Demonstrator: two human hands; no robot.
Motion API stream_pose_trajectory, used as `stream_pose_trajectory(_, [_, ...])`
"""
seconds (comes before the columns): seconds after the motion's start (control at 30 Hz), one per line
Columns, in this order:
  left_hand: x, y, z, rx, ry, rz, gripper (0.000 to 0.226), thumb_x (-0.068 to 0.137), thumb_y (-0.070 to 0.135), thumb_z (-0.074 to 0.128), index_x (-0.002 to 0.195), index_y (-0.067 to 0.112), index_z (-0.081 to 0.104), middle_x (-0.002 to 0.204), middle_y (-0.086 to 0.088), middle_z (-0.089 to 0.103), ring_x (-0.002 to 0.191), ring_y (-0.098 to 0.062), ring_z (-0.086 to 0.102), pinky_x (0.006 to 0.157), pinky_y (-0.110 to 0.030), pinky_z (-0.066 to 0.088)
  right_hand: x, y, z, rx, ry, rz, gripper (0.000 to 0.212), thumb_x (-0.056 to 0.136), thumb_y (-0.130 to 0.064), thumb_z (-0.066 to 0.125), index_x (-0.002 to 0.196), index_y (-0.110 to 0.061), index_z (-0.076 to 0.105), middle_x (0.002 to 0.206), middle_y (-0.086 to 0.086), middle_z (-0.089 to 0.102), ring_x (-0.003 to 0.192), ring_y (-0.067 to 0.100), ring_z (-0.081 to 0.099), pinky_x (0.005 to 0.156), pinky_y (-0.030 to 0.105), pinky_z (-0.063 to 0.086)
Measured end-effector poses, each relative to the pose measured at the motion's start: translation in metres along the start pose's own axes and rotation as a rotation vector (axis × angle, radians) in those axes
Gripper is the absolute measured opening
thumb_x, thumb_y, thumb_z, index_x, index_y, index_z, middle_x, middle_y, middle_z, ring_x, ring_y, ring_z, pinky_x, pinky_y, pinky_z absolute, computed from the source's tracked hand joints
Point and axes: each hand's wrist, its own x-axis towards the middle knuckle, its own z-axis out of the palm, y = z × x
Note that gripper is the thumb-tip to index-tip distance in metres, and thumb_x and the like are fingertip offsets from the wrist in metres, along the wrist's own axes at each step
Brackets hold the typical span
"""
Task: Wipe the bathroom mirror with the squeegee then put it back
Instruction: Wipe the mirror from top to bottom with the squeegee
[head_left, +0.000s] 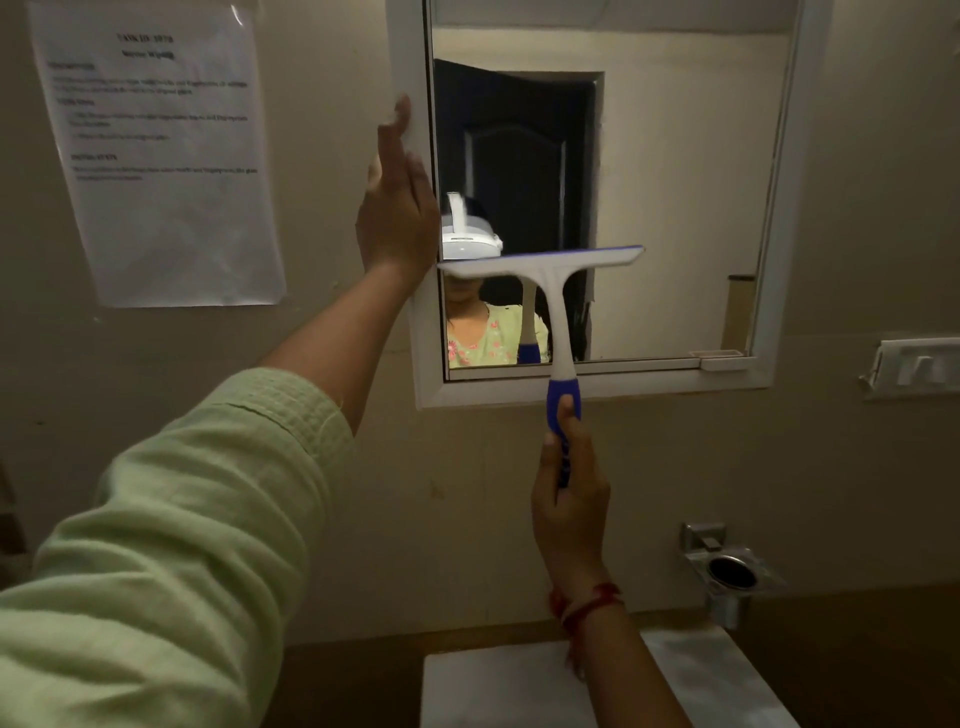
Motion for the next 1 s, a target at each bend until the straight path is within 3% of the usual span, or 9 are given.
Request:
stream_pose_trajectory(0.17, [-0.001,0.002,-0.001,0.02,0.008,0.0,0.042,0.1,0.018,0.027,0.142,0.014,0.029,0.139,-0.001,0.047,0.066,-0.007,0.053,0.051,0.001,0.032,-0.017,0.006,0.003,0.004,-0.016,-0.018,0.041,0.096,-0.042,0.033,0.136,-0.034,0.031,0.08,-0.012,0.048,0.057,0.002,0.044,0.052,0.011,0.042])
stream_pose_trajectory(0.3, [-0.001,0.003,-0.001,0.045,0.02,-0.004,0.041,0.1,0.02,0.027,0.141,0.015,0.03,0.136,0.0,0.05,0.068,-0.007,0.053,0.051,-0.001,0.029,-0.06,0.022,0.0,-0.042,-0.078,0.032,0.042,0.096,-0.046,0.027,0.135,-0.029,0.029,0.079,-0.001,0.051,0.065,0.003,0.045,0.053,0.006,0.041])
stream_pose_trajectory(0.47, [-0.002,0.002,0.001,0.058,0.064,-0.008,0.038,0.1,0.019,0.029,0.137,0.012,0.036,0.133,0.002,0.053,0.073,-0.005,0.054,0.053,-0.003,0.032,-0.039,0.02,-0.001,-0.074,-0.046,0.016,0.042,0.097,-0.045,0.026,0.135,-0.028,0.029,0.081,-0.005,0.049,0.062,-0.001,0.044,0.052,0.005,0.039])
stream_pose_trajectory(0.57, [-0.003,0.002,0.001,0.073,0.074,-0.006,0.037,0.099,0.019,0.029,0.135,0.012,0.038,0.13,0.003,0.056,0.074,-0.015,0.061,0.056,-0.013,0.033,-0.025,0.014,0.003,-0.065,-0.016,0.005,0.042,0.097,-0.044,0.028,0.136,-0.028,0.03,0.081,-0.007,0.048,0.061,-0.001,0.043,0.053,0.005,0.039])
stream_pose_trajectory(0.63, [-0.003,0.002,0.0,0.071,0.075,-0.003,0.036,0.099,0.019,0.029,0.134,0.012,0.039,0.127,0.002,0.058,0.074,-0.018,0.063,0.052,-0.008,0.031,-0.029,0.014,0.006,-0.053,-0.024,0.015,0.042,0.097,-0.044,0.028,0.136,-0.027,0.03,0.08,-0.006,0.049,0.059,0.001,0.041,0.052,0.005,0.039])
stream_pose_trajectory(0.73, [-0.004,0.003,-0.001,0.065,0.097,0.0,0.034,0.099,0.019,0.03,0.131,0.011,0.041,0.132,0.004,0.054,0.089,-0.018,0.065,0.063,-0.011,0.036,-0.053,0.02,0.007,-0.056,-0.047,0.054,0.043,0.096,-0.049,0.026,0.133,-0.028,0.03,0.079,-0.003,0.05,0.056,0.002,0.043,0.05,0.008,0.039])
stream_pose_trajectory(0.87, [-0.003,0.005,-0.001,0.05,0.078,0.001,0.034,0.1,0.02,0.029,0.129,0.009,0.041,0.134,0.002,0.052,0.082,-0.019,0.065,0.061,-0.016,0.038,-0.073,0.019,0.006,-0.06,-0.042,0.111,0.046,0.093,-0.057,0.022,0.132,-0.033,0.028,0.083,0.0,0.053,0.056,0.0,0.044,0.051,0.008,0.038])
stream_pose_trajectory(1.0, [-0.002,0.002,0.0,0.034,0.082,0.004,0.033,0.099,0.019,0.03,0.129,0.008,0.04,0.134,0.001,0.052,0.09,-0.017,0.064,0.065,-0.012,0.035,-0.046,0.006,0.014,-0.005,-0.003,0.08,0.042,0.096,-0.051,0.026,0.136,-0.039,0.027,0.081,-0.007,0.051,0.057,-0.004,0.046,0.051,0.004,0.038])
